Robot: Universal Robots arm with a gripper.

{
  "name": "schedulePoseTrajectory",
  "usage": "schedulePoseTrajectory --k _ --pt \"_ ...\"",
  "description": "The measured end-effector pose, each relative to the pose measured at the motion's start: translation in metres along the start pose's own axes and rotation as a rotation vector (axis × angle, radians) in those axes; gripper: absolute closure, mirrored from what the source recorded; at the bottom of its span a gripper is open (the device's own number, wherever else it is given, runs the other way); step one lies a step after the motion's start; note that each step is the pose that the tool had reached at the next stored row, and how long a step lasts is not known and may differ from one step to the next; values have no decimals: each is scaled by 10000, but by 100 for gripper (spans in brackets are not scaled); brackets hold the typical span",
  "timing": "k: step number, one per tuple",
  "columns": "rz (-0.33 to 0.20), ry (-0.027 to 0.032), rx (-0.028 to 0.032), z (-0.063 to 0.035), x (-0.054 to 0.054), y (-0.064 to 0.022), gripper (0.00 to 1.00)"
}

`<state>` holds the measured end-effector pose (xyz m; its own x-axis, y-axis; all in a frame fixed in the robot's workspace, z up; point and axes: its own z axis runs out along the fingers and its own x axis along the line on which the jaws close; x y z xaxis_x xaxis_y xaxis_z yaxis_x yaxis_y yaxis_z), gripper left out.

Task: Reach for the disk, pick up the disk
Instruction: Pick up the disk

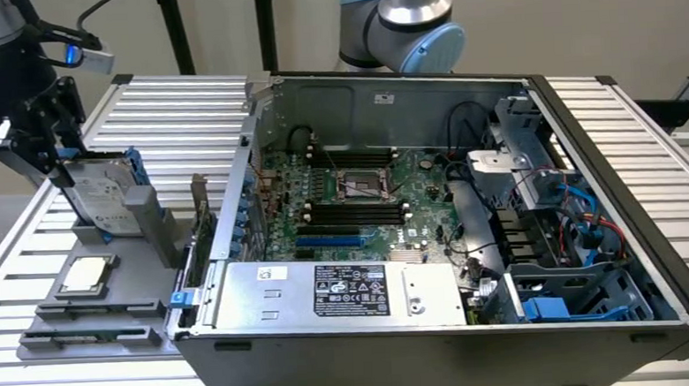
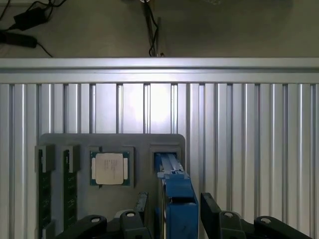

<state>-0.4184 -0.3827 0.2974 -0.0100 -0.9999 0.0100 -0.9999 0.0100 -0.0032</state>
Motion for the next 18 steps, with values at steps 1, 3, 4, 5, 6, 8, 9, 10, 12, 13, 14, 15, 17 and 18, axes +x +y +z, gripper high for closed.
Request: schedulePoseTrajectory --k 1,3,4,5,6,8,9,10,12,13,14,15,17,18 --pt "0 1 0 0 0 2 46" --pt "0 0 -1 0 0 4 48" --pt "0 0 0 1 0 4 55" --pt "0 0 0 1 0 4 55" --pt "0 0 0 1 0 4 62" --pt "0 1 -1 2 0 5 62" --pt "0 1 -1 2 0 5 62" --pt "0 1 -1 3 0 5 62" --pt "0 1 -1 4 0 5 62" --pt "0 0 0 5 0 4 62" --pt "0 0 1 8 0 4 62" --pt "0 0 1 10 0 5 62" --pt "0 1 -1 13 0 5 62" --pt "0 0 -3 13 0 5 62"
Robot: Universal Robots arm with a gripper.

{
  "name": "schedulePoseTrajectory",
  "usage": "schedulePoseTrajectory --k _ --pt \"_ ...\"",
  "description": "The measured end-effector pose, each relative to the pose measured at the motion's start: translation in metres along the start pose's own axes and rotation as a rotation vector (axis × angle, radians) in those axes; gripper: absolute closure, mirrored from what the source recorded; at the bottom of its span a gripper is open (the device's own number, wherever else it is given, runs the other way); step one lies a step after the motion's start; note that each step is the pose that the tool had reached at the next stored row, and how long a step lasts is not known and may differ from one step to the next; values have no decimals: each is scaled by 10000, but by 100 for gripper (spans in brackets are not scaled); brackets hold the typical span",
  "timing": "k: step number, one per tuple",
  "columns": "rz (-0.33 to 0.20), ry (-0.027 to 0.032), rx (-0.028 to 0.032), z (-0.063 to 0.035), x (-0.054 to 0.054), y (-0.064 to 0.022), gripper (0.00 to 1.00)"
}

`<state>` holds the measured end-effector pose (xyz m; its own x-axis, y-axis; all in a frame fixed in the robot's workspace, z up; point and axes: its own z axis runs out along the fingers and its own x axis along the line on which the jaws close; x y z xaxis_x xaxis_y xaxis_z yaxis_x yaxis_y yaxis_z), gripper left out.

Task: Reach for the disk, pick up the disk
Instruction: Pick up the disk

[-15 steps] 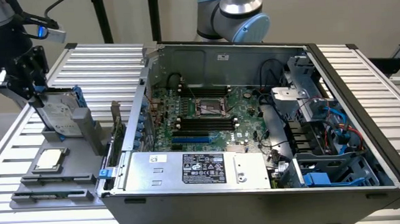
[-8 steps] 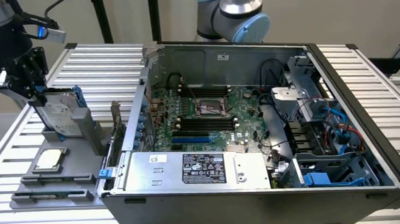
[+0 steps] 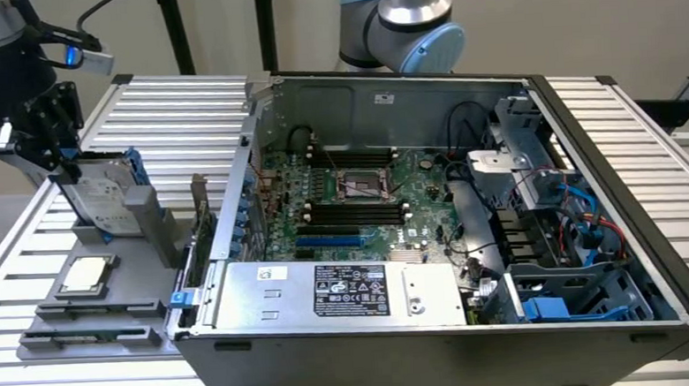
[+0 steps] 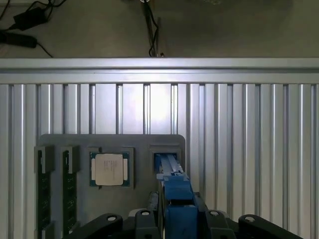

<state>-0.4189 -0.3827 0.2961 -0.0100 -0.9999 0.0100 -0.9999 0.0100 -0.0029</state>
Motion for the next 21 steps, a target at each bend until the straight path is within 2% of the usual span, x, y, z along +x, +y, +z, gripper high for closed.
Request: schedulePoseTrajectory --k 2,8,20,21 --pt "0 0 -6 0 0 0 62" --pt "24 1 -74 0 0 -1 62" --pt "144 1 -79 8 0 -10 62" --pt "154 3 -81 8 0 -10 64"
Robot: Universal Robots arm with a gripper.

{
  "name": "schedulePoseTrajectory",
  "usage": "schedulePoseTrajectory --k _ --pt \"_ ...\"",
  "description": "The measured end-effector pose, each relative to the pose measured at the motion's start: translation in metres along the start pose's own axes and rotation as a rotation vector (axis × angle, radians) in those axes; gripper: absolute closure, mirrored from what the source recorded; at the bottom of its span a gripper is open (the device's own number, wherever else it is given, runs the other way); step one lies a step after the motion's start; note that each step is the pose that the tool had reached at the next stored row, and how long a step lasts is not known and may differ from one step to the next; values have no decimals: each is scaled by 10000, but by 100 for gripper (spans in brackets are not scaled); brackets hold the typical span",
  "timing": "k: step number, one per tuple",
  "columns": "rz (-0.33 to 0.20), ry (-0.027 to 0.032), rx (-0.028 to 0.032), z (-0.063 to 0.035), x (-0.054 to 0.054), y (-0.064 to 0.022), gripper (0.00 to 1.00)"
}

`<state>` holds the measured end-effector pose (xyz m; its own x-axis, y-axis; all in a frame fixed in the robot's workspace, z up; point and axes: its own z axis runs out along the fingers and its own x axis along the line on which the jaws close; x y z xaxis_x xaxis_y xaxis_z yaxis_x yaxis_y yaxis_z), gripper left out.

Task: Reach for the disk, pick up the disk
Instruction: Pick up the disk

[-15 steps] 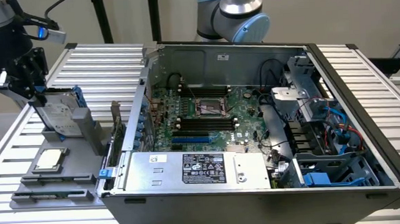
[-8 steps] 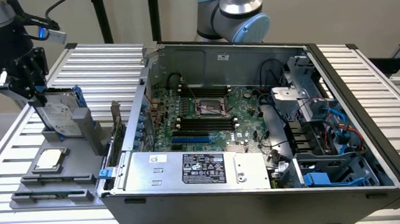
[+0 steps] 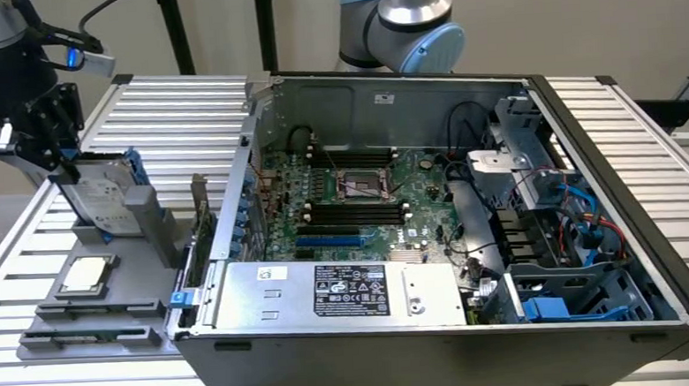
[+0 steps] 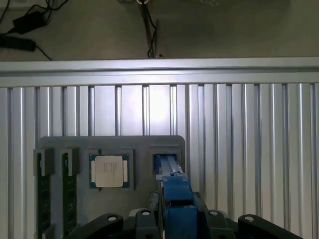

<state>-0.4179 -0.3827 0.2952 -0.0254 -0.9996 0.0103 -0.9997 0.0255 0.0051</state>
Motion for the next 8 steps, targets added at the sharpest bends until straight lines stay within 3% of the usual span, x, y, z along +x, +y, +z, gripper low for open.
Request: schedulePoseTrajectory --k 8 --pt "10 -2 2 2 0 0 67"
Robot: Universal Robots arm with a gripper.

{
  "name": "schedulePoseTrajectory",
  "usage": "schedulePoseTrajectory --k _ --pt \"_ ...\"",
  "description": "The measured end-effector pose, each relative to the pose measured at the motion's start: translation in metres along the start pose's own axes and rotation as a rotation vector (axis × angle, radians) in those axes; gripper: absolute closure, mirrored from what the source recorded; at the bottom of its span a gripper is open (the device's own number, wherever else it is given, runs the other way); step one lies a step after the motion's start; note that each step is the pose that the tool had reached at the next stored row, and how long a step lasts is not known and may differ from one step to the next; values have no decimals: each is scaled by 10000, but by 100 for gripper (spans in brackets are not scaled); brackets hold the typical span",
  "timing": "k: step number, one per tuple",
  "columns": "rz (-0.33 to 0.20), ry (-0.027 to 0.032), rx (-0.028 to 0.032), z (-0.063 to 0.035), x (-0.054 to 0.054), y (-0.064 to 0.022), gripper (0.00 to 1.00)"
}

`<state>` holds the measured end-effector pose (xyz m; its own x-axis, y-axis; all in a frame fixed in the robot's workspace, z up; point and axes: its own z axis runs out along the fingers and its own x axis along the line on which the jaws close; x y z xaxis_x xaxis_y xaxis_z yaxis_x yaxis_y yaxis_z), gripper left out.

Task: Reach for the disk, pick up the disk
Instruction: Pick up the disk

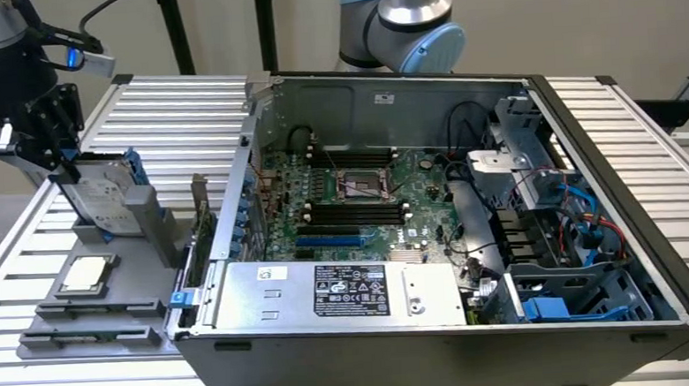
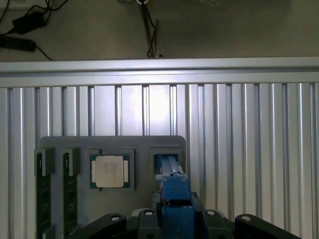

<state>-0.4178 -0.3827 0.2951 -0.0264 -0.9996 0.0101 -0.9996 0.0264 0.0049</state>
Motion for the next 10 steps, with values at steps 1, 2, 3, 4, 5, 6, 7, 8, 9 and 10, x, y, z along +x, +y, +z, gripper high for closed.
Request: schedulePoseTrajectory --k 1,2,3,4,5,6,7,8,9,10 --pt "0 -1 0 0 0 0 67" --pt "0 0 0 0 0 0 67" --pt "0 0 0 0 0 0 67" --pt "0 -1 0 0 0 0 67" --pt "0 0 -1 0 0 0 67" --pt "0 0 0 0 0 0 67" --pt "0 0 0 0 0 0 67" --pt "0 0 0 0 0 0 67" --pt "0 0 0 0 0 0 67" --pt "0 0 0 0 0 0 67"
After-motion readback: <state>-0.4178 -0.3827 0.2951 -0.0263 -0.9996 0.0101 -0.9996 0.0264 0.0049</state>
